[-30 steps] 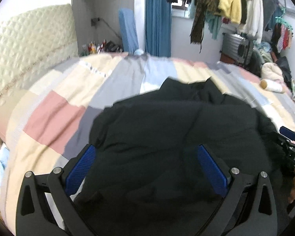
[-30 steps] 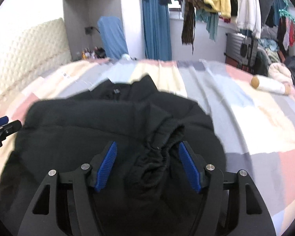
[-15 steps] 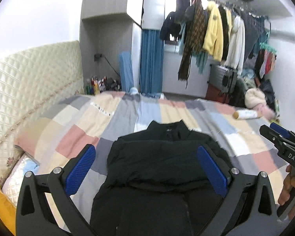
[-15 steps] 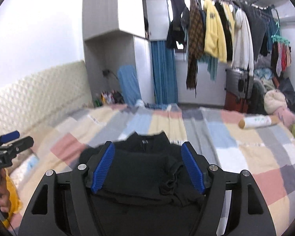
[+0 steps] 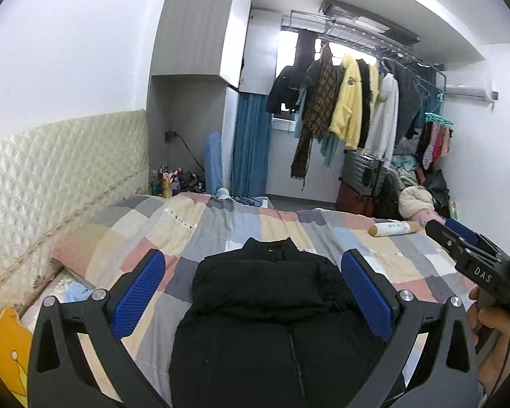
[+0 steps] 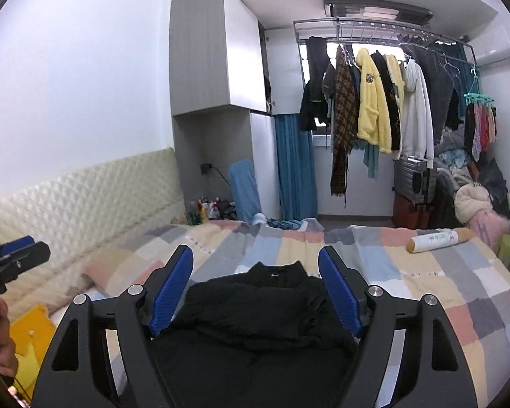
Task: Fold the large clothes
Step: 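Lift both tools up and away from the flattened jacket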
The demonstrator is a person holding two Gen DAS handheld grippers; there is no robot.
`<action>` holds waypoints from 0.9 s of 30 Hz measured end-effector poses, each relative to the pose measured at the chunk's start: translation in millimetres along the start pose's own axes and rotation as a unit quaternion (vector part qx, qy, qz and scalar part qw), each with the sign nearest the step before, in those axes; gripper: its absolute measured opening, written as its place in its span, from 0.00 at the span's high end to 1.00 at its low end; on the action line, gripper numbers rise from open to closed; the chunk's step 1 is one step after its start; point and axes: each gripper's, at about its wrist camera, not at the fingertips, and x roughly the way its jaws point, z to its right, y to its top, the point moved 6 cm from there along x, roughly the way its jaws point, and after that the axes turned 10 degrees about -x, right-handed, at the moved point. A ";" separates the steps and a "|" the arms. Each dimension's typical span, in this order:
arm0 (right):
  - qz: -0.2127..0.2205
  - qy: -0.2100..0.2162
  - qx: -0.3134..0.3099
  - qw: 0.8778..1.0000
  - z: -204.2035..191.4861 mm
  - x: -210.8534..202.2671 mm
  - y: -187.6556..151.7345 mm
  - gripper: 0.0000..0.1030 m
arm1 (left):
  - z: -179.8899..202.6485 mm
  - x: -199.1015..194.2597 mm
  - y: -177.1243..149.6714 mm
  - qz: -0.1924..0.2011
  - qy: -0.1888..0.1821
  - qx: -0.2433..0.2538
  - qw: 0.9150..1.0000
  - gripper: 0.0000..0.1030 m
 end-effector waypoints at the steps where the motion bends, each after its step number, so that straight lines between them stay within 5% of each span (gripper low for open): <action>1: 0.004 0.003 0.000 1.000 -2.4 -8.2 -0.3 0.27 | -0.3 -6.0 -1.8 -0.001 -0.003 0.001 1.000 0.00; 10: -0.035 0.011 -0.021 0.999 -18.3 -47.4 -47.4 0.24 | -18.0 -24.1 -57.7 -0.069 -0.016 -0.014 0.997 0.00; 27: -0.115 0.036 0.062 0.991 1.3 -62.3 -187.0 0.24 | -90.0 -8.4 -165.1 -0.141 0.012 -0.019 0.990 0.00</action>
